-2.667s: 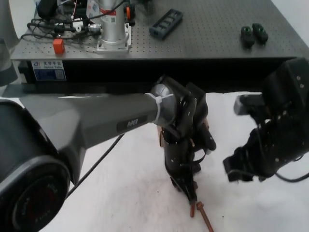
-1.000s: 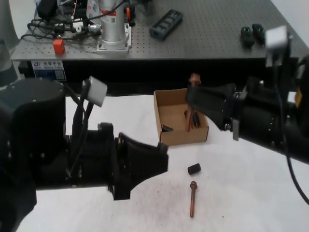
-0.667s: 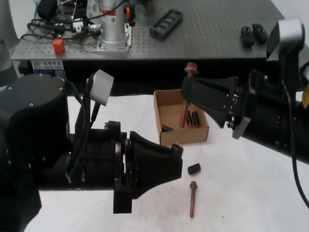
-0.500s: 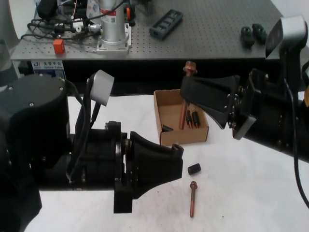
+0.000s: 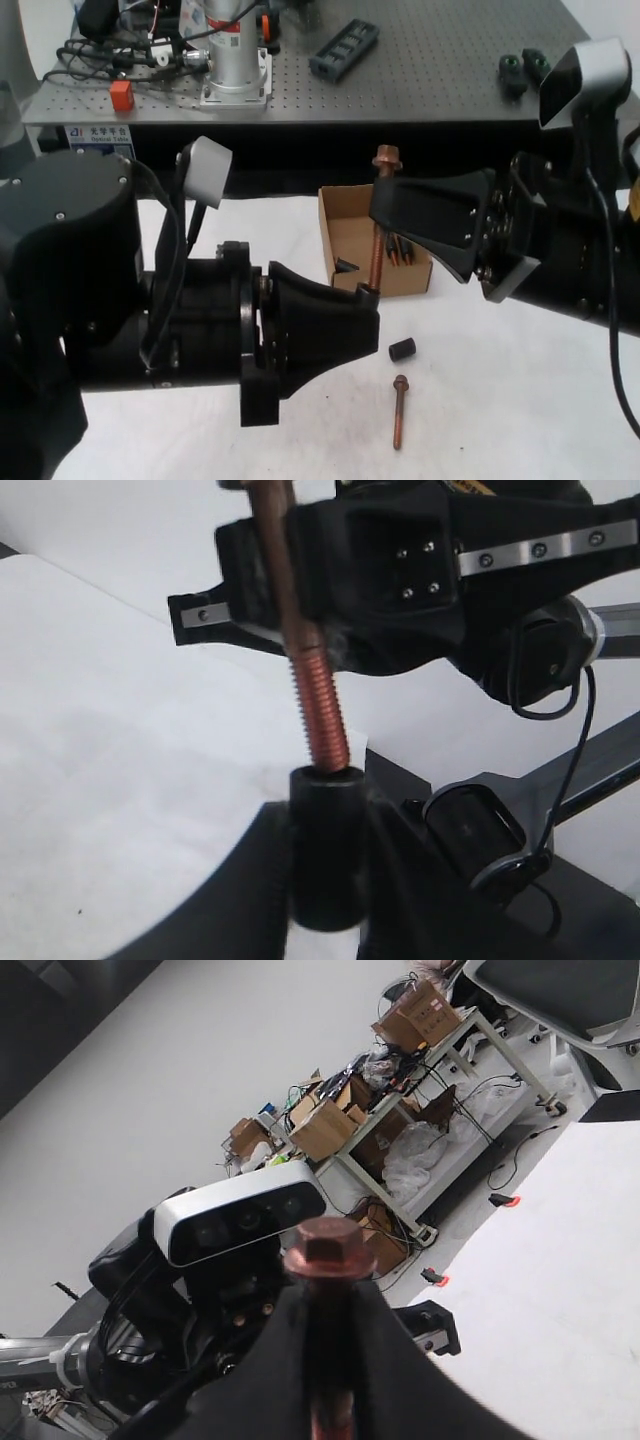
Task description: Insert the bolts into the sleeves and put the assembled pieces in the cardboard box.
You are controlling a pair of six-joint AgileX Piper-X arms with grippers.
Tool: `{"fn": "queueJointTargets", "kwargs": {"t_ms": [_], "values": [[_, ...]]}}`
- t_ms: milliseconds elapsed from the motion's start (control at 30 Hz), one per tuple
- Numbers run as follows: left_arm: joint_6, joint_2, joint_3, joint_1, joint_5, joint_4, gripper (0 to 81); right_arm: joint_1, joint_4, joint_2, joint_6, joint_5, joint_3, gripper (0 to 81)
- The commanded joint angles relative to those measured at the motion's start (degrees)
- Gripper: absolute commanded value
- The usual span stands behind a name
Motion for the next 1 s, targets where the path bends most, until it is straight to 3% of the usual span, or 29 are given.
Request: {"fn": "queueJointTargets", "kwargs": {"t_ms": [0, 367, 633, 700, 767, 833, 967], "values": [[-0.93, -0.58, -0.61, -0.15, 0.53, -2.55, 0.7, 0.14, 0.13, -0.41, -0.05, -1.39, -0.20, 2.4], [-1.43, -0.58, -0.61, -0.15, 0.46, -2.75, 0.7, 0.14, 0.13, -0.41, -0.05, -5.31, -0.20, 2.4], [-3.93, -0.58, -0.61, -0.15, -4.09, -6.94, 0.7, 0.14, 0.13, -0.41, -2.30, -8.33, -0.20, 1.0], [-3.93, -0.58, -0.61, -0.15, -4.09, -6.94, 0.7, 0.14, 0.13, -0.41, -2.69, -9.53, -0.20, 11.1], [-2.89, -0.58, -0.61, -0.15, -4.09, -6.93, 0.7, 0.14, 0.13, -0.55, -2.67, -9.77, -0.20, 29.9], [-1.32, -0.58, -0.61, -0.15, -4.22, -6.93, 0.7, -0.02, 0.13, -0.73, -2.67, -9.75, -0.20, 41.2], [-1.31, 0.09, -0.81, -0.15, -11.41, -6.82, 0.7, -5.29, 0.72, -2.96, -2.67, -10.62, -0.20, 34.6]]}}
